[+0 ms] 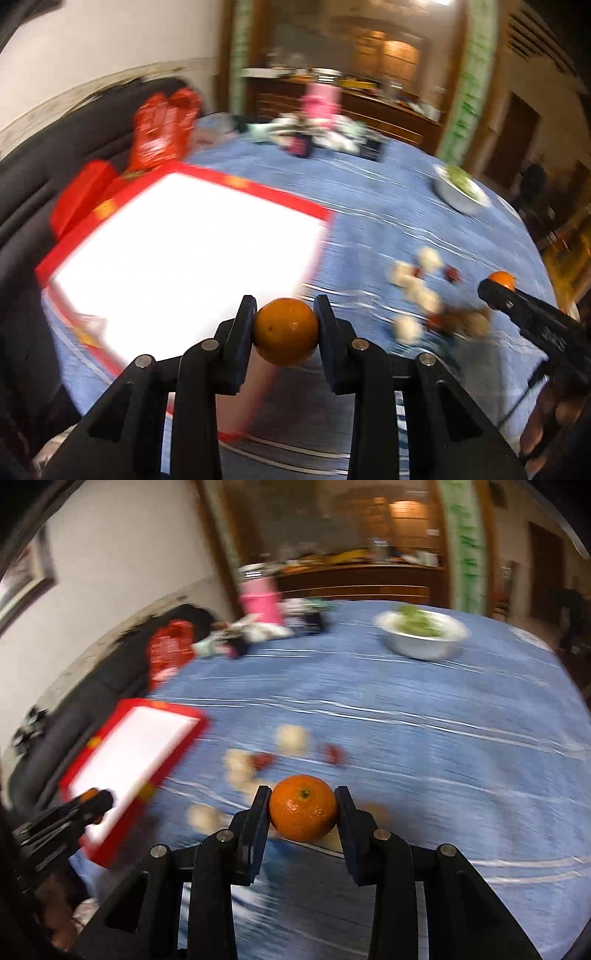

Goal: Organize fruits
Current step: 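Carry both oranges into the red-rimmed white tray and open both grippers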

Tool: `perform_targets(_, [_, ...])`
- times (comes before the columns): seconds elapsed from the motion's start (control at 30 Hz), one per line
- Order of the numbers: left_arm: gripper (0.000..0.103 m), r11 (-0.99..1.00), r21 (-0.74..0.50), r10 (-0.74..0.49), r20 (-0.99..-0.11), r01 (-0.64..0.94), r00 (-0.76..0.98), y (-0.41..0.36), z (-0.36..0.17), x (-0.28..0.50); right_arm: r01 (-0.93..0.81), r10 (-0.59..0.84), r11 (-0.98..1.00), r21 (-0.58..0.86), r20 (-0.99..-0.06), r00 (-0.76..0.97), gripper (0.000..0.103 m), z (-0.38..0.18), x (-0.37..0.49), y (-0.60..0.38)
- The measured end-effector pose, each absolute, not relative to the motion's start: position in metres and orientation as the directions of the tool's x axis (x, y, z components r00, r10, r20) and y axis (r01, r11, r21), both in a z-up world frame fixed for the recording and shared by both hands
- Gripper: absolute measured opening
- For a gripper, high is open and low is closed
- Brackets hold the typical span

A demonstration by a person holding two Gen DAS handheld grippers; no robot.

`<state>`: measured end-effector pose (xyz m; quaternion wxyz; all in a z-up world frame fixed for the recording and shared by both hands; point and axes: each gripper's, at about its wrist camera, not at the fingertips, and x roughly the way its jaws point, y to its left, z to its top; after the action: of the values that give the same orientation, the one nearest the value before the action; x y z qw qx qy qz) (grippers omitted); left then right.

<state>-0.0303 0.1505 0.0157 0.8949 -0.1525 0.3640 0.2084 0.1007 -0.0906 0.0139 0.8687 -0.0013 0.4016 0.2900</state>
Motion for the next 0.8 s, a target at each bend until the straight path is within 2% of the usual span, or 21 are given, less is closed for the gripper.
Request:
perform_targets(0.23, [0.030, 0.779, -0.143, 0.307, -0.763, -0.611, 0.569, 0.215, -0.005, -0.039, -0.698, 0.640, 0.673, 0.245, -0.667, 0.383, 0.035, 0.026, 0.087, 0.051])
perform_targets(0.43, [0.030, 0.766, -0.161, 0.297, -0.771, -0.623, 0.563, 0.229, -0.014, -0.045, -0.740, 0.622, 0.638, 0.213, -0.709, 0.333, 0.035, 0.010, 0.090, 0.130])
perform_targets(0.8, [0.031, 0.771, -0.165, 0.257, -0.804, -0.616, 0.537, 0.237, -0.029, -0.046, -0.735, 0.561, 0.651, 0.192, -0.774, 0.295, 0.036, -0.025, 0.100, 0.159])
